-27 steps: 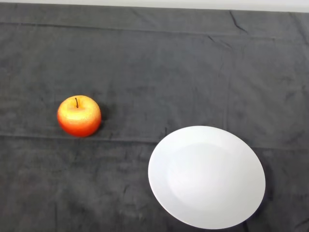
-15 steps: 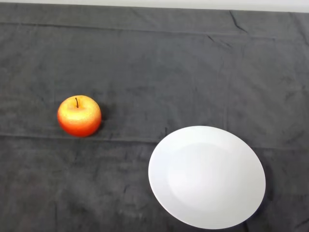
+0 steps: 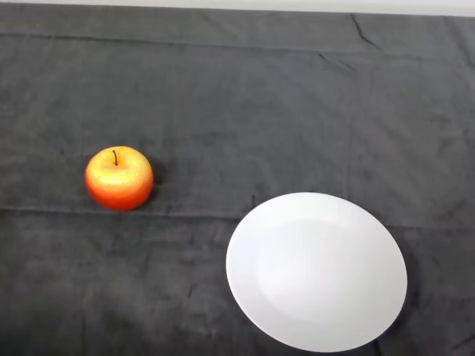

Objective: Move the apple to the plate

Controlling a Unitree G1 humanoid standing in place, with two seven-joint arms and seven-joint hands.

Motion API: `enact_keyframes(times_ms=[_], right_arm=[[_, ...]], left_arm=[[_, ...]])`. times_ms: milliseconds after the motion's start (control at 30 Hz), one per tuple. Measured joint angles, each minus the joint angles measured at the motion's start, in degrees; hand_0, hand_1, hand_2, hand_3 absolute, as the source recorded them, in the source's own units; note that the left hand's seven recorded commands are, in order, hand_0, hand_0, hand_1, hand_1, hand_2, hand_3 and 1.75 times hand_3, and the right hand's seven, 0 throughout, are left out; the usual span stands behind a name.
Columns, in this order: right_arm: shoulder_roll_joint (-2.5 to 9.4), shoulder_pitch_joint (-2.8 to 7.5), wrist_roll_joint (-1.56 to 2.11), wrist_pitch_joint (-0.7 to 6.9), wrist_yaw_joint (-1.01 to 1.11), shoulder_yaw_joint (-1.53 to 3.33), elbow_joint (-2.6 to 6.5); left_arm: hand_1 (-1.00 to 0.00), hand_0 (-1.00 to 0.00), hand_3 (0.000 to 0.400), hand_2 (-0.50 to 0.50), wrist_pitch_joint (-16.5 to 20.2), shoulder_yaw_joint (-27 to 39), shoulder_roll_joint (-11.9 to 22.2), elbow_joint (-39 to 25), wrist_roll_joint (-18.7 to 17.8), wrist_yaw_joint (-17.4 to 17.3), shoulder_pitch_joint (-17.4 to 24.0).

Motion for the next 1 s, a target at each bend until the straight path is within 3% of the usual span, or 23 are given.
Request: enact_keyframes(times_ms=[300,533,667,1000], right_arm=[[-0.02,0.00,0.00,0.00,0.00,0.00,-0.01],[-0.05,0.00,0.00,0.01,0.00,0.00,0.00],[-0.07,0.00,-0.01,0.05,0.00,0.00,0.00],[-0.08,0.00,0.03,0.09,0.00,-0.01,-0.04]], left_arm=[[0.00,0.00,0.000,0.00,-3.1,-1.8,-3.3,-0.5,0.1,-5.2,-1.3],[0.00,0.00,0.000,0.00,-4.0,-2.5,-3.6,-0.5,0.2,-7.3,-2.3],[0.00,0.00,0.000,0.00,-4.6,-4.1,-3.9,-0.5,2.2,-8.3,-5.2],[0.00,0.00,0.000,0.00,-8.6,-8.2,-9.7,-0.5,4.3,-13.6,-8.5]])
